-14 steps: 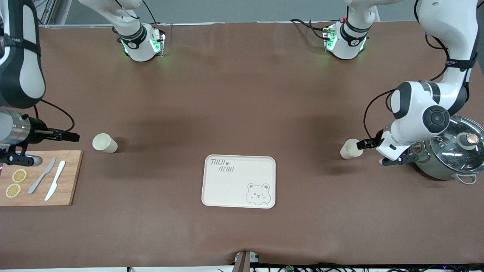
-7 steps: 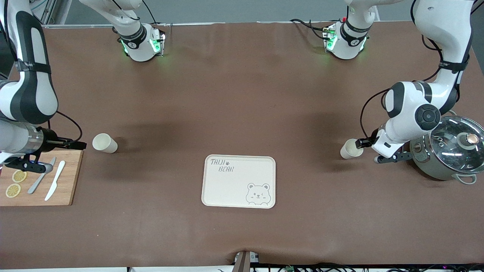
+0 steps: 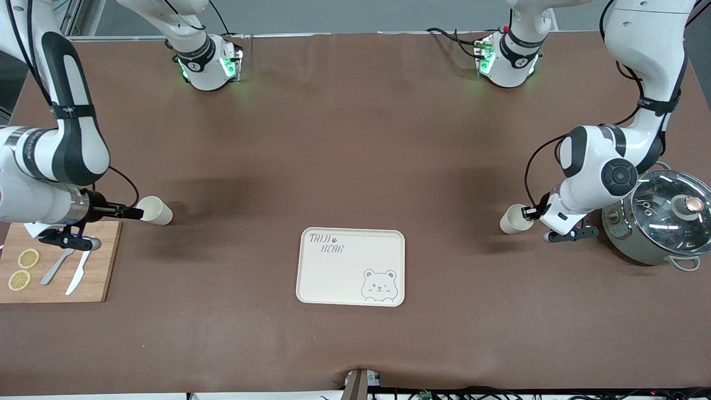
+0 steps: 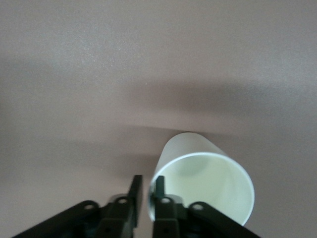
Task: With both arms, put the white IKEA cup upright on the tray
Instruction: 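Reach the left gripper to one cup while the right gripper reaches the other, then close both grippers on the rims of the white paper cups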
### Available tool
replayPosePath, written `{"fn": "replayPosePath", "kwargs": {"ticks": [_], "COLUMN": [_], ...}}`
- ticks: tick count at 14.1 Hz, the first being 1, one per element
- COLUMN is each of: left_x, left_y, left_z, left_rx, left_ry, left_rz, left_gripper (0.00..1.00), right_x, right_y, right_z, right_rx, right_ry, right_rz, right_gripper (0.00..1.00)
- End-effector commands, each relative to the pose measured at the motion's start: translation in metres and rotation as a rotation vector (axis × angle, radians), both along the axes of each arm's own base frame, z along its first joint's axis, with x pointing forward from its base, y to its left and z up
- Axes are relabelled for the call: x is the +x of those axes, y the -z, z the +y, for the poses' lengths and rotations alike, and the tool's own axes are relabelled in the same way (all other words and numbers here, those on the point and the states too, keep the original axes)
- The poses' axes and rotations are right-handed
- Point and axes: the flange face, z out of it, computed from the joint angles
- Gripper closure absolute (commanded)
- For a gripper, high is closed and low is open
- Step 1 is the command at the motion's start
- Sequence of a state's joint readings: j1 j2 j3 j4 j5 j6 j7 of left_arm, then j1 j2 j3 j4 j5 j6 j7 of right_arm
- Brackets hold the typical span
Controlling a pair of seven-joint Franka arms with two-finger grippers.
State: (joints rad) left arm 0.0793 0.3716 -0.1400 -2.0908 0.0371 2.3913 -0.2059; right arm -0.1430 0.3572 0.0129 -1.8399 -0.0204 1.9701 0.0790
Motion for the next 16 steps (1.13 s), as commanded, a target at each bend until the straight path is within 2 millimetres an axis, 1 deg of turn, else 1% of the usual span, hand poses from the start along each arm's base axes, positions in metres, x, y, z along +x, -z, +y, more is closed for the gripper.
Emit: {"fn": "replayPosePath", "kwargs": {"ticks": [1,3,4,5,6,7,9,11,12,13,14,15,16], "left_x": [0.005,0.010,0.012,0.015,0.019,0.024,0.033,0.037,0.042,0.047,0.052,0.057,0.062], "left_y": [0.000,-0.005,-0.007,-0.013,-0.018,-0.022,-0.030,-0.033,-0.036,-0.039,-0.040,-0.046,-0.049], "left_z": [-0.004,-0.010,-0.011,-0.017,-0.023,-0.026,-0.039,-0.058,-0.064,-0.076,-0.087,-0.099,-0.112], "left_rx": [0.000,-0.003,-0.004,-0.008,-0.012,-0.014,-0.022,-0.027,-0.029,-0.031,-0.032,-0.032,-0.031], "left_ry": [0.023,0.028,0.028,0.030,0.033,0.036,0.021,0.033,0.020,0.013,0.002,-0.015,-0.031], "left_rz": [-0.009,-0.023,-0.029,-0.041,-0.051,-0.060,-0.076,-0.082,-0.088,-0.089,-0.082,-0.074,-0.065], "left_gripper": [1.00,1.00,1.00,1.00,1.00,1.00,1.00,1.00,1.00,1.00,1.00,1.00,1.00], "right_x": [-0.011,-0.014,-0.015,-0.015,-0.016,-0.016,-0.016,-0.016,-0.016,-0.016,-0.012,-0.008,-0.011], "right_y": [0.014,0.024,0.030,0.038,0.048,0.056,0.058,0.055,0.055,0.056,0.052,0.045,0.045], "right_z": [0.009,0.025,0.028,0.028,0.026,0.026,0.027,0.025,0.019,0.016,0.012,0.007,-0.003], "right_rx": [0.038,0.046,0.044,0.041,0.038,0.038,0.040,0.034,0.031,0.030,0.024,0.002,-0.003], "right_ry": [0.045,0.030,0.028,0.029,0.030,0.031,0.029,0.017,0.029,0.032,0.017,-0.033,-0.036], "right_rz": [-0.015,-0.022,-0.037,-0.055,-0.064,-0.064,-0.050,-0.053,-0.054,-0.059,-0.066,-0.076,-0.062], "right_gripper": [0.00,0.00,0.14,0.21,0.27,0.31,0.30,0.30,0.30,0.30,0.30,0.29,0.29]}}
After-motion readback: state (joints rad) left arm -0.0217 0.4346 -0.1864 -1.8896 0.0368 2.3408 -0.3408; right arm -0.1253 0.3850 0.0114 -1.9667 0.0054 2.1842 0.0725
